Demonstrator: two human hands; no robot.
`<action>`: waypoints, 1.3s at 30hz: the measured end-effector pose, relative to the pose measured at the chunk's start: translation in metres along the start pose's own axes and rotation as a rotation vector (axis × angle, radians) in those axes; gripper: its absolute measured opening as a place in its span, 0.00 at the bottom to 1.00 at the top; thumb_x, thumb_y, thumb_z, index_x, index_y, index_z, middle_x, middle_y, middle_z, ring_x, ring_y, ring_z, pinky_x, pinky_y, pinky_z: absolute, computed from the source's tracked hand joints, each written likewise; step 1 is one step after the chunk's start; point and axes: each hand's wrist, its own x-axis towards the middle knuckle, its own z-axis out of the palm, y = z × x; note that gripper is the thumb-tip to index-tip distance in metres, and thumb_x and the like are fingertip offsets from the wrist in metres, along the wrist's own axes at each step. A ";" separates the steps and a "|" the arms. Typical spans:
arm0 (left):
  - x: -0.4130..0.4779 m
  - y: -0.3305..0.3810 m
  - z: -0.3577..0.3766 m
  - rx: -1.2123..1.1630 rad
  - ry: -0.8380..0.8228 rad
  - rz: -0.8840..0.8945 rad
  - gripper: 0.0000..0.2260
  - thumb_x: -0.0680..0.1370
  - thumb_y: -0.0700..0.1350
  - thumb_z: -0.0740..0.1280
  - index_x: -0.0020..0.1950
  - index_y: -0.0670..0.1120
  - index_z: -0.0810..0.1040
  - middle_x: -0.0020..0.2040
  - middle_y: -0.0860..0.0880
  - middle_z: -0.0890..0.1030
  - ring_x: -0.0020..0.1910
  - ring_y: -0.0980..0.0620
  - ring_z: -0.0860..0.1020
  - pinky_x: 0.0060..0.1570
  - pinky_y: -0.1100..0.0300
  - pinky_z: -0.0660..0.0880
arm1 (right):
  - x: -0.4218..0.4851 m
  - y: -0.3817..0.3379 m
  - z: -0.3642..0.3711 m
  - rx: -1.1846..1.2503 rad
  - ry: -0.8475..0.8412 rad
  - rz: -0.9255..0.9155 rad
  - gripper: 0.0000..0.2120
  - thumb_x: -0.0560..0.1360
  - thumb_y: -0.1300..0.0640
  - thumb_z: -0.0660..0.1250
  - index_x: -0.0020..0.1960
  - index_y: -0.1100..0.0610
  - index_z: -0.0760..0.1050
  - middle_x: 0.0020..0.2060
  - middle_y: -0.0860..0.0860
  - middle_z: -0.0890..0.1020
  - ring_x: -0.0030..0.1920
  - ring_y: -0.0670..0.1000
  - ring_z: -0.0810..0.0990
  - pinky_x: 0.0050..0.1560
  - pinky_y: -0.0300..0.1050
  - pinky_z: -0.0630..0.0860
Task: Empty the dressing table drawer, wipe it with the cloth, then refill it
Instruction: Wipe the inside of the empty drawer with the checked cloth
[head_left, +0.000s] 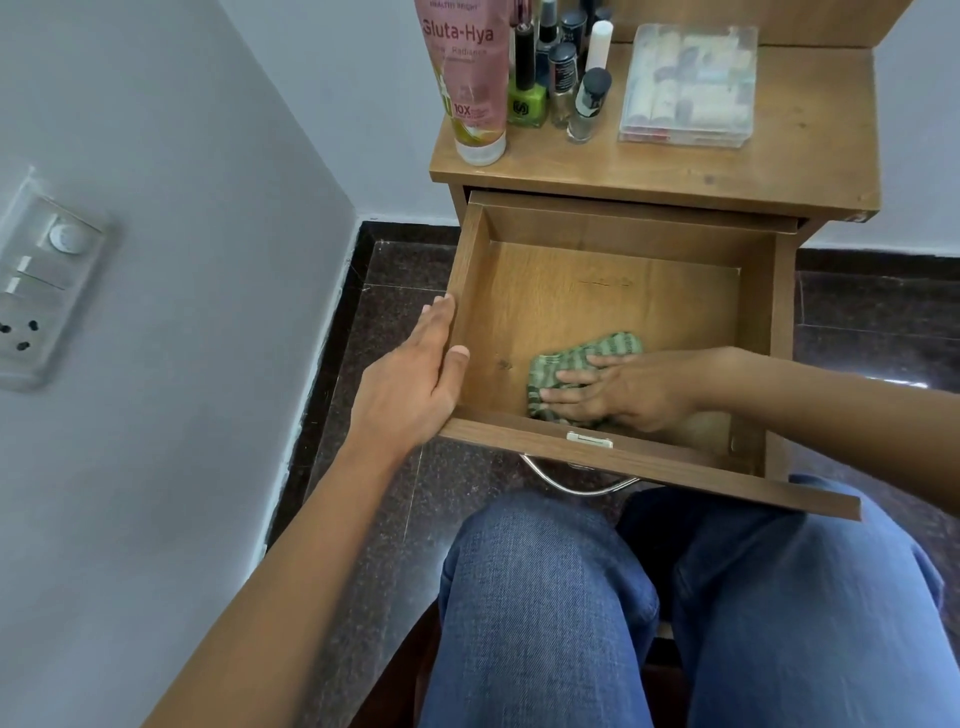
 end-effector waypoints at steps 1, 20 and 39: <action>0.000 0.000 0.000 0.004 -0.002 -0.001 0.25 0.84 0.52 0.52 0.80 0.50 0.53 0.78 0.49 0.60 0.67 0.48 0.74 0.54 0.50 0.74 | 0.008 -0.004 -0.007 -0.007 0.005 0.001 0.30 0.82 0.60 0.51 0.77 0.43 0.42 0.73 0.35 0.39 0.74 0.42 0.34 0.71 0.46 0.31; 0.002 -0.004 -0.001 -0.044 -0.044 0.035 0.27 0.80 0.55 0.48 0.80 0.51 0.56 0.79 0.55 0.56 0.76 0.61 0.54 0.65 0.47 0.72 | 0.020 -0.007 -0.027 0.059 -0.005 -0.010 0.38 0.76 0.68 0.55 0.77 0.40 0.46 0.74 0.34 0.46 0.75 0.42 0.37 0.74 0.52 0.34; 0.004 0.000 0.003 -0.012 -0.035 0.031 0.26 0.81 0.55 0.49 0.80 0.51 0.56 0.79 0.54 0.56 0.77 0.57 0.57 0.63 0.45 0.73 | 0.057 -0.020 -0.050 -0.028 0.000 -0.041 0.33 0.78 0.66 0.53 0.78 0.46 0.48 0.77 0.40 0.45 0.76 0.47 0.37 0.76 0.53 0.36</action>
